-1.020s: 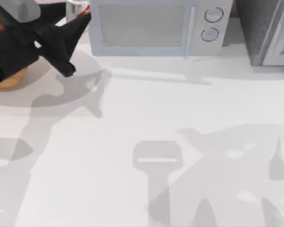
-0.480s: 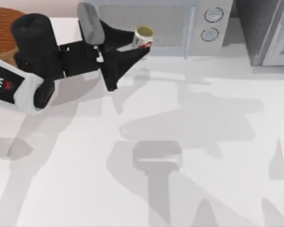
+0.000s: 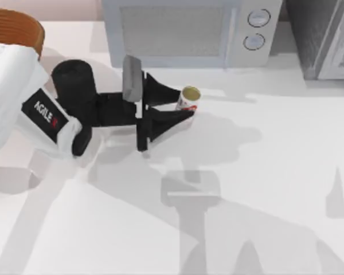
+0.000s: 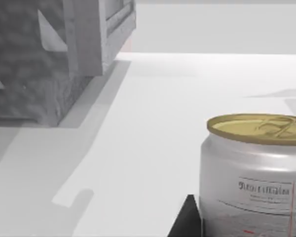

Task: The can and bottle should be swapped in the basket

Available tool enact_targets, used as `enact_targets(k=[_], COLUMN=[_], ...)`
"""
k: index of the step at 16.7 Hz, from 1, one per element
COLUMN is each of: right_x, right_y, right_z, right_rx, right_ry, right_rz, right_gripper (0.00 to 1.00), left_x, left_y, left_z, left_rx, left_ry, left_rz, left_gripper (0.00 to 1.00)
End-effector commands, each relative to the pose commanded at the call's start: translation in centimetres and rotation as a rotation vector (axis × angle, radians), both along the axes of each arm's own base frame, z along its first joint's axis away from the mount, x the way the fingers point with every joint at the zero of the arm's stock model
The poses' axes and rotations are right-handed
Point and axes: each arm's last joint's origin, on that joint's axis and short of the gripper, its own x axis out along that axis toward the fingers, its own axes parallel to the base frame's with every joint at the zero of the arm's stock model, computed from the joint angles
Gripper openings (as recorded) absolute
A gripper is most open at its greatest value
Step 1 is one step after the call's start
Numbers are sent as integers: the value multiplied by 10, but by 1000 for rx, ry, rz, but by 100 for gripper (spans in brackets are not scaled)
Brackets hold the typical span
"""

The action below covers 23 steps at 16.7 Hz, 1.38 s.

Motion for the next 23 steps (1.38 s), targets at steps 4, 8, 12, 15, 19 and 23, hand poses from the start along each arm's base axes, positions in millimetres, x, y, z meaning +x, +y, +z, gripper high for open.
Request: enact_targets(k=[4,8,12,15,19,23], right_x=[0,0,0,0,0,0], right_y=[0,0,0,0,0,0], right_z=[0,0,0,0,0,0], right_rx=[0,0,0,0,0,0], right_ry=[0,0,0,0,0,0], right_rz=[0,0,0,0,0,0], right_gripper=[100,100,100,100,100,100], left_x=[0,0,0,0,0,0], left_y=[-2,-2,-2,-2,-2,-2], left_z=[-25,-28,-28,-28,-28,-28], left_rx=[1,1,1,1,1,1], left_ry=[8,9,9,9,9,9], left_rz=[-54,-61,-61,-61,-61,-61], left_gripper=[0,0,8,30,60,90])
